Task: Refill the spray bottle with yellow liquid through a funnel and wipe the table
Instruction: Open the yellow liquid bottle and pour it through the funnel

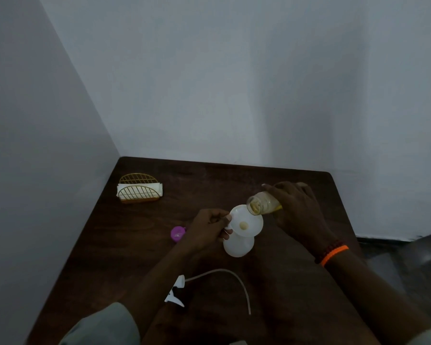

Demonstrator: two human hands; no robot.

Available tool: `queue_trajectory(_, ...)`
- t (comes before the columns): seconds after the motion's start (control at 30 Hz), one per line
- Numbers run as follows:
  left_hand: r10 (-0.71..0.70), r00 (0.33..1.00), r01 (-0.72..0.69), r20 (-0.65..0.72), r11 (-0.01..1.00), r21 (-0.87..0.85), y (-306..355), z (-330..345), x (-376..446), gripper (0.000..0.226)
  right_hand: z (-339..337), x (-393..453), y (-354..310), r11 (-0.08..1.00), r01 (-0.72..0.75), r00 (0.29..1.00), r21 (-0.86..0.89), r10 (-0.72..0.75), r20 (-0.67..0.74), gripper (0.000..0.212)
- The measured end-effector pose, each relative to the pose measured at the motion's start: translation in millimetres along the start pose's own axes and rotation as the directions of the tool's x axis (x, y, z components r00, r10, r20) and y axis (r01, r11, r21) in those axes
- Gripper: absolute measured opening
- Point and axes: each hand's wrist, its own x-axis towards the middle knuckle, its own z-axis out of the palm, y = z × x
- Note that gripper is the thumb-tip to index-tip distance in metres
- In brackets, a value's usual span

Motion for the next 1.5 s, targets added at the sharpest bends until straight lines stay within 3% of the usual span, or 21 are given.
queue_trajectory(1.5,0.006,1.0,-0.006,0.007,1.0,0.007,-0.8,-0.2,1.2,0.018,-4.8,4.7,1.5,0.996,0.031,0.997,-0.083,-0.037,-0.072,0.078)
